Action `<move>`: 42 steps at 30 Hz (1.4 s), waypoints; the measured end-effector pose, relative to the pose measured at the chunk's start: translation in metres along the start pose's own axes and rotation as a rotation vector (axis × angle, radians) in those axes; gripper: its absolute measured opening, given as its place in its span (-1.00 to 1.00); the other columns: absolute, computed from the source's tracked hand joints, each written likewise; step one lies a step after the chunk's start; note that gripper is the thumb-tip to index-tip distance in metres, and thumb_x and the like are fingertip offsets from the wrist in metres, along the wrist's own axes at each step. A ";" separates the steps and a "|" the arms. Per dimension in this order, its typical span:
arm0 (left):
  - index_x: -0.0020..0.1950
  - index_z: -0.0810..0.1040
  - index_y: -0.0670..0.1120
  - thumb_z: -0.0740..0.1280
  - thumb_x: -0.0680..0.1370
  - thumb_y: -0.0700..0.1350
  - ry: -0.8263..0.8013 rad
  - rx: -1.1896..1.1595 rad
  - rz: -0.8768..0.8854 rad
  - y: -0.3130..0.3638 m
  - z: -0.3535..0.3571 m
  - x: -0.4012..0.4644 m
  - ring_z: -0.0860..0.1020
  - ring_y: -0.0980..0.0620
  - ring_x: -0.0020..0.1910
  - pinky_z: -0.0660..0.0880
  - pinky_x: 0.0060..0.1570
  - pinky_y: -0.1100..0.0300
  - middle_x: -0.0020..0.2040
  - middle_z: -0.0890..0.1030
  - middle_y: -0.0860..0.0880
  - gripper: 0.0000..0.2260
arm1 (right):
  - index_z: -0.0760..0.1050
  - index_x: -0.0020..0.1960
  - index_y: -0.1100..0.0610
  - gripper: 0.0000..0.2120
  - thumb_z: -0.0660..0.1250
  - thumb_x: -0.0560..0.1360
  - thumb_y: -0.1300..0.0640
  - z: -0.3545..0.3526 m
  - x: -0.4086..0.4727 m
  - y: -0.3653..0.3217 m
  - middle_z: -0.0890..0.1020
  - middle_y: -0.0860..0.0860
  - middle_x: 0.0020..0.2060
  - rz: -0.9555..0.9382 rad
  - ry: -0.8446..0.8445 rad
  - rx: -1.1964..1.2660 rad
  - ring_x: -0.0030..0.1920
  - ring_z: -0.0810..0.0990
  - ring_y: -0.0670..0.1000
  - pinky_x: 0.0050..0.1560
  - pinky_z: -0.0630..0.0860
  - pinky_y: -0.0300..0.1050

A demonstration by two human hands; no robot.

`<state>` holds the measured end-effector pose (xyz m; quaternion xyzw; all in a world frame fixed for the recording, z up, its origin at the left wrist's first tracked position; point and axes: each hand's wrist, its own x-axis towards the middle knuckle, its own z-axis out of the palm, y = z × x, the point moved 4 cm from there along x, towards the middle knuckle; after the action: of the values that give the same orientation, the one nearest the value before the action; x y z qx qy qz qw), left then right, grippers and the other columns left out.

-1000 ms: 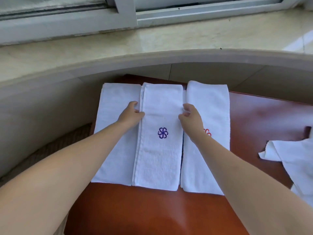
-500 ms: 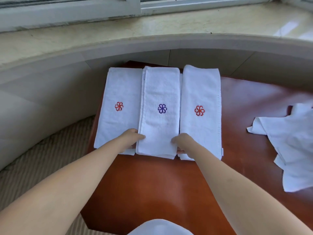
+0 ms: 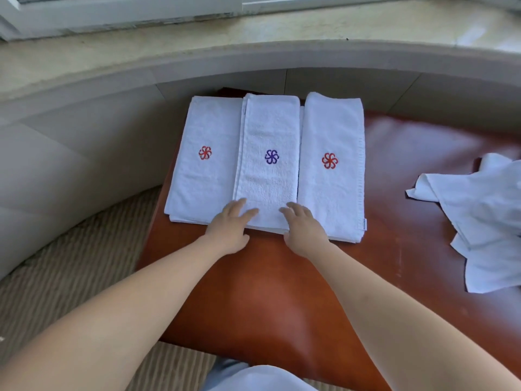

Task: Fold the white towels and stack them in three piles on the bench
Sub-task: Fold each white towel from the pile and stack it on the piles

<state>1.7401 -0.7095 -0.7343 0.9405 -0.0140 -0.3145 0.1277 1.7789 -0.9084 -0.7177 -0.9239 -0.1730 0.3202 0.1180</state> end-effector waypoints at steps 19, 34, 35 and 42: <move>0.65 0.14 0.06 0.29 0.62 0.04 0.145 -0.094 -0.033 0.101 -0.059 -0.129 0.04 -0.06 0.62 0.21 0.52 -0.06 0.67 0.06 0.01 -0.37 | 0.16 0.63 0.11 -0.32 0.30 0.62 -0.10 -0.069 -0.132 0.000 0.24 0.06 0.60 -0.020 0.089 0.018 0.58 0.20 0.12 0.52 0.25 0.06; 0.62 0.20 0.02 0.26 0.64 0.10 0.341 -0.158 0.175 0.209 -0.056 -0.262 0.11 -0.08 0.59 0.30 0.46 -0.11 0.63 0.17 0.02 -0.42 | 0.20 0.61 0.06 -0.43 0.18 0.67 -0.10 -0.095 -0.332 0.018 0.26 0.00 0.59 0.054 0.326 -0.075 0.55 0.25 0.08 0.48 0.29 0.03; 0.62 0.20 0.02 0.26 0.64 0.10 0.346 -0.159 0.187 0.217 -0.056 -0.265 0.13 -0.09 0.59 0.31 0.44 -0.11 0.63 0.18 0.02 -0.43 | 0.22 0.61 0.05 -0.44 0.18 0.67 -0.10 -0.097 -0.342 0.023 0.28 0.00 0.58 0.072 0.335 -0.073 0.54 0.27 0.08 0.46 0.30 0.02; 0.61 0.24 0.03 0.24 0.65 0.12 0.345 -0.161 0.290 0.288 -0.057 -0.269 0.28 -0.13 0.52 0.37 0.38 -0.09 0.60 0.26 0.01 -0.45 | 0.19 0.62 0.00 -0.44 0.18 0.66 -0.11 -0.109 -0.401 0.074 0.27 0.01 0.58 0.191 0.377 -0.049 0.52 0.31 0.12 0.44 0.32 0.05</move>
<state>1.5738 -0.9465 -0.4599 0.9553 -0.1016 -0.1277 0.2466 1.5712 -1.1455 -0.4378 -0.9822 -0.0674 0.1472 0.0948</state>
